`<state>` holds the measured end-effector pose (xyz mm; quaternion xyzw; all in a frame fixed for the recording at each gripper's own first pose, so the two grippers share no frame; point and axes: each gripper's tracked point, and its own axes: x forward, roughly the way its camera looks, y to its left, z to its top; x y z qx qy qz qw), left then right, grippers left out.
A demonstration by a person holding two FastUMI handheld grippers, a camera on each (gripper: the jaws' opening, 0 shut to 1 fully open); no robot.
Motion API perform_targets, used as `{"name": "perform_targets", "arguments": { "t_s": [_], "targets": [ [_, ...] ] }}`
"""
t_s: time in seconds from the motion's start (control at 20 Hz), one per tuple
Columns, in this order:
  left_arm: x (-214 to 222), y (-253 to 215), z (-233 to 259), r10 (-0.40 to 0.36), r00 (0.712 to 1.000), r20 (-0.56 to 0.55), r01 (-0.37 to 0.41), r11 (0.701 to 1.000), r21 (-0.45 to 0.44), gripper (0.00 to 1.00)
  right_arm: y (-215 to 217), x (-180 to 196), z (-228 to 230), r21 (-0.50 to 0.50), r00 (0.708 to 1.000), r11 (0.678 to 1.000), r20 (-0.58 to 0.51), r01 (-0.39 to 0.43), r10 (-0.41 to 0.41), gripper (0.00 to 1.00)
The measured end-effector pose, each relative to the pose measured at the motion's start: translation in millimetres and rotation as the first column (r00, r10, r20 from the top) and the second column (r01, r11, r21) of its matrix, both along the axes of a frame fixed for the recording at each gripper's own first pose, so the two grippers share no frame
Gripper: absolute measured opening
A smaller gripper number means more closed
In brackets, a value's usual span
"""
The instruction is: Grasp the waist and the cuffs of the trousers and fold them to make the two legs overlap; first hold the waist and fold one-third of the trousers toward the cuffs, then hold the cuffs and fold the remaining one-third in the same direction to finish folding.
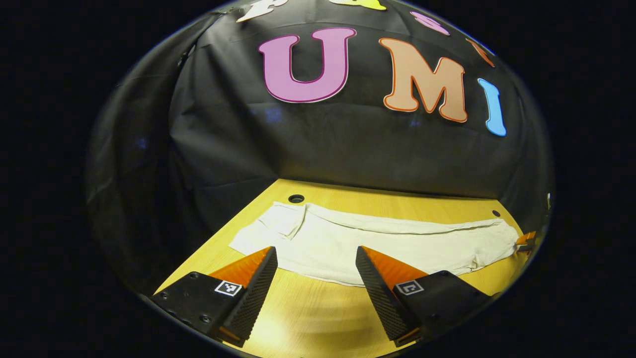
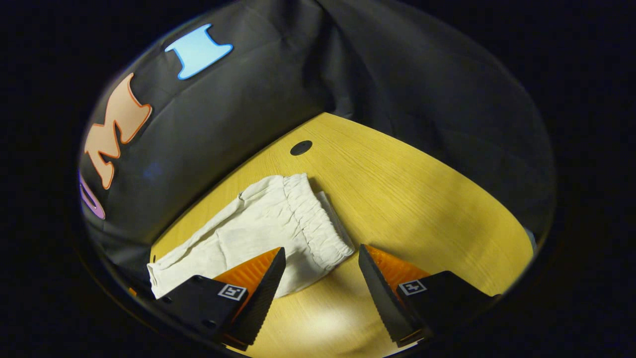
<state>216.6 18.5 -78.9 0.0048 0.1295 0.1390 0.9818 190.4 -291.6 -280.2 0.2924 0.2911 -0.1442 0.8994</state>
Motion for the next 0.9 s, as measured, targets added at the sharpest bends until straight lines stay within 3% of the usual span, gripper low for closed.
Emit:
{"name": "perform_targets", "arguments": {
  "t_s": [0.05, 0.1, 0.15, 0.2, 0.25, 0.3, 0.45, 0.6, 0.65, 0.9],
  "targets": [
    [-1.3, -0.2, -0.8, 0.009, 1.0, 0.0, -0.009, 1.0, 0.001, 0.95, 0.3, 1.3, -0.5, 0.01, 1.0, 1.0, 0.0, 0.001, -0.001, 0.94],
    [-2.8, 0.4, -0.9, 0.015, 1.0, -0.004, -0.015, 1.0, 0.001, 0.95, 2.4, 1.5, 0.3, 0.021, 1.0, 1.0, 0.003, -0.001, 0.001, 1.0],
    [-4.8, -0.4, -1.1, 0.021, 1.0, -0.008, -0.021, 1.0, 0.002, 0.96, -0.1, 3.9, 0.3, 0.015, 1.0, 1.0, 0.007, 0.007, -0.008, 0.93],
    [-4.9, -1.4, -0.7, 0.023, 1.0, -0.011, -0.023, 1.0, 0.004, 0.96, -1.8, 7.0, -5.1, 0.01, 1.0, 1.0, 0.007, 0.015, -0.015, 0.78],
    [-5.5, -3.0, -0.6, 0.022, 1.0, -0.011, -0.022, 1.0, 0.005, 0.96, -5.3, 7.3, -8.0, 0.008, 1.0, 1.0, 0.0, 0.03, -0.03, 0.74],
    [-5.5, -4.4, -0.1, 0.021, 1.0, -0.013, -0.02, 1.0, 0.007, 0.96, -7.9, 7.7, -9.6, 0.011, 0.999, 0.999, -0.002, 0.044, -0.044, 0.59],
    [-5.0, -7.0, 0.6, 0.021, 1.0, -0.015, -0.021, 1.0, 0.015, 0.96, -10.1, 9.0, -4.1, 0.048, 0.998, 0.997, 0.014, 0.062, -0.062, 0.4],
    [-2.0, -11.0, 2.5, 0.014, 1.0, -0.009, -0.014, 1.0, 0.002, 0.95, -8.5, 12.2, 6.1, 0.036, 0.997, 0.997, 0.041, 0.071, -0.073, 0.1],
    [-1.6, -10.8, 2.2, 0.011, 1.0, -0.012, -0.011, 1.0, 0.005, 0.95, -6.7, 13.6, 10.2, 0.022, 0.996, 0.997, 0.051, 0.07, -0.071, 0.15],
    [3.5, -6.6, 4.8, -0.01, 1.0, 0.001, 0.01, 1.0, -0.01, 0.95, 4.7, 9.6, 49.5, -0.05, 0.991, 0.998, 0.13, 0.047, -0.04, 0.15]
  ]
}}
